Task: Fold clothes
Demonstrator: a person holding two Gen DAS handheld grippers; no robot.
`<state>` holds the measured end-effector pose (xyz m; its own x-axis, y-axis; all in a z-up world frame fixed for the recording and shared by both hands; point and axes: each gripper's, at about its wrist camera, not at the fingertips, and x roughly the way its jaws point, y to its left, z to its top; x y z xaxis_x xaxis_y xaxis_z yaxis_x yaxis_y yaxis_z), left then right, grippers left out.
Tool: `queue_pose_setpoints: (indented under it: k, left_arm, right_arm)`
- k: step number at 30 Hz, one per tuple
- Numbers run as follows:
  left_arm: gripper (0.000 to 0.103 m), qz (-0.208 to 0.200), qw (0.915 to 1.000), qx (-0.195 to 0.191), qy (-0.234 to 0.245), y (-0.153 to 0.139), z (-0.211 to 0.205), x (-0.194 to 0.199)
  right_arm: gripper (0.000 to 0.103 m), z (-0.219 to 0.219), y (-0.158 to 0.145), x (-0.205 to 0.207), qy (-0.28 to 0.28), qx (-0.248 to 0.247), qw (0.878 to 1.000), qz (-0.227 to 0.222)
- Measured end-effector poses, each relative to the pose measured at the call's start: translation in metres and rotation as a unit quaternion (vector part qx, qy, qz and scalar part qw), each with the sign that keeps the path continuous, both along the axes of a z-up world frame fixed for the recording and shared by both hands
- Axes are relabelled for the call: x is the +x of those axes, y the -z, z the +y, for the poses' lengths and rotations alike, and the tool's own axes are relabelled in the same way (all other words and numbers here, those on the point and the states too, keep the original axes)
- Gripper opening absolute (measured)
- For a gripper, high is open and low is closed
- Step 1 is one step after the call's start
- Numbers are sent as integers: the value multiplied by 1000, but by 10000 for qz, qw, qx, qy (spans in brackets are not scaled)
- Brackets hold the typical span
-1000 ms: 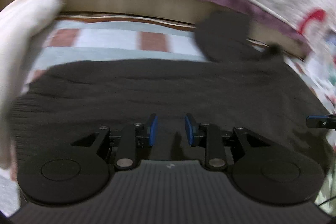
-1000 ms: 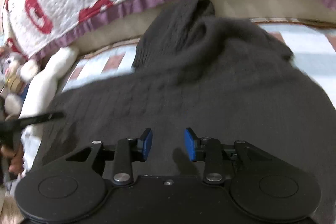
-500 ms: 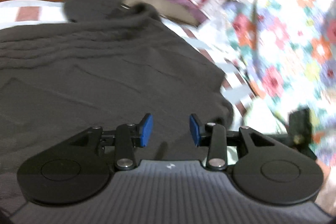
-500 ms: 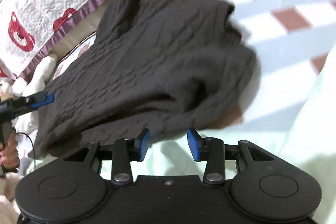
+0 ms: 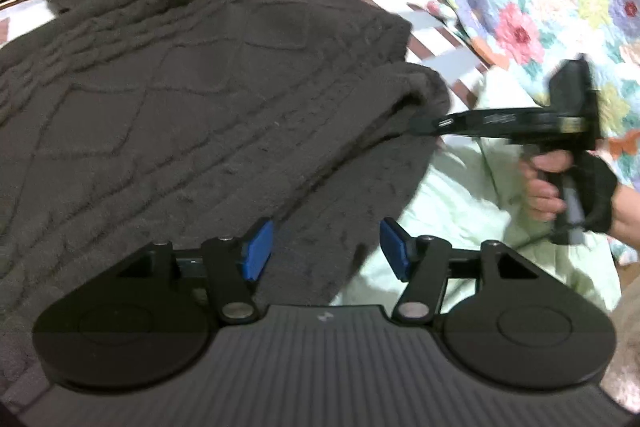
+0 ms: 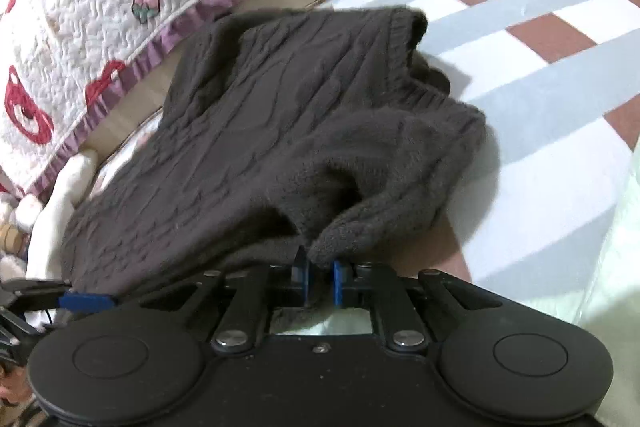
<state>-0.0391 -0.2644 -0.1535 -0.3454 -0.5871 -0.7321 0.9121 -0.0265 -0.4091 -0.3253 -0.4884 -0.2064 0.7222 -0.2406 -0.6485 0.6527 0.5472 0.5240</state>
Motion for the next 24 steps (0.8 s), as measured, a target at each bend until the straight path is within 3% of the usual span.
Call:
queue_pose_setpoints:
  k: [2,5,7,9,12,14,18,20,23,24]
  left_arm:
    - [58,48,9998,-196,-82,-7,5,6]
    - [70,171,9984,-530,62,-19,10,8]
    - [71,210,9975,-648,186,-25,10,6]
    - [72,68,9979,-568,296,-21,10,0]
    - [72,-183,9980,-363,484,-12,11,-11]
    - [74,-359,9968,-189,683,-5,10,-20]
    - [74,-752,9907,50,1134,8,6,-41]
    - [74,-1102,9881,35,1075,12,3,-48]
    - [71,-1386,9890,-118,500,15,-4,-44]
    - [61,-1401,9896,-171,257,16,-7,-39]
  right_arm:
    - [9,3,-29,-13,67,-64,9978,-663]
    - [9,7,-68,-37,104,-313,9908,-1312]
    - [8,9,-93,-53,125,-491,9846,-1674]
    - [9,14,-85,-50,130,-714,9923,-1000]
    - [9,11,-50,-50,442,-112,9983,-376]
    - [9,13,-34,-47,503,34,9987,-119]
    - [9,7,-45,-54,674,61,9947,-776]
    - [9,4,-56,-57,660,-77,9905,-1205]
    - [10,5,-56,-49,519,-201,9912,-1202]
    - [11,6,-53,-48,518,-159,9919,-1152]
